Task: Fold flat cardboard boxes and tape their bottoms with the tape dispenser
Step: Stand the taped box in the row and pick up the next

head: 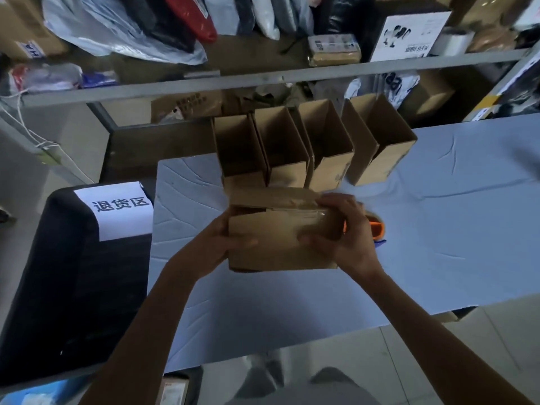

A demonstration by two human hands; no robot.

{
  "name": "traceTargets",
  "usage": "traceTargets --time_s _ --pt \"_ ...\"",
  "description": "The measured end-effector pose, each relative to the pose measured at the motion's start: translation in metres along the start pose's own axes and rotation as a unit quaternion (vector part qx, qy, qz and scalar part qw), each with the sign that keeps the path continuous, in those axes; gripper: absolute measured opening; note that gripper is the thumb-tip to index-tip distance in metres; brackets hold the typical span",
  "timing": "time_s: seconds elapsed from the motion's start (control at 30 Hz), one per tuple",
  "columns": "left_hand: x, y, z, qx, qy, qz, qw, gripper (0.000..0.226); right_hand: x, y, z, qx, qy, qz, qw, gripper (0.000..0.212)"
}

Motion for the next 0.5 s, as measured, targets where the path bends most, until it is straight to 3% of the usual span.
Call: traceTargets --time_s 0.1,0.27,0.33,0.4,0.43,0.5 --pt "0.002 -0.005 -0.009 -0.009 -0.005 0.016 1.000 0.063 0.004 0.006 0.006 0.023 0.012 -0.028 0.999 0.062" --pt "0.031 -0.019 -0.024 0.037 0.153 -0.033 0.987 0.082 0.018 0.003 0.031 0.149 0.034 -0.117 0.981 0.052" --pt "0.050 -0.023 -0.031 0.087 0.307 -0.054 0.946 0.075 0.025 -0.002 0.041 0.204 0.061 -0.181 0.960 0.066" --pt "0.076 -0.024 -0.033 0.138 0.497 -0.054 0.855 0.068 0.033 -0.007 0.047 0.273 0.105 -0.246 0.924 0.085" --pt "0.088 -0.026 -0.038 0.139 0.550 -0.061 0.821 0.066 0.035 -0.011 0.050 0.312 0.114 -0.265 0.905 0.090" --pt "0.108 -0.028 -0.048 0.126 0.591 -0.072 0.793 0.063 0.033 -0.015 0.059 0.362 0.116 -0.262 0.887 0.088"
Point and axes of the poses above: each hand's wrist, its own y-axis towards the middle knuckle, its own x-axis out of the palm, z = x × y, the point moved 8 cm from there along y, towards the middle knuckle, and after that the axes turned 10 degrees about z, right-handed, at the moved point
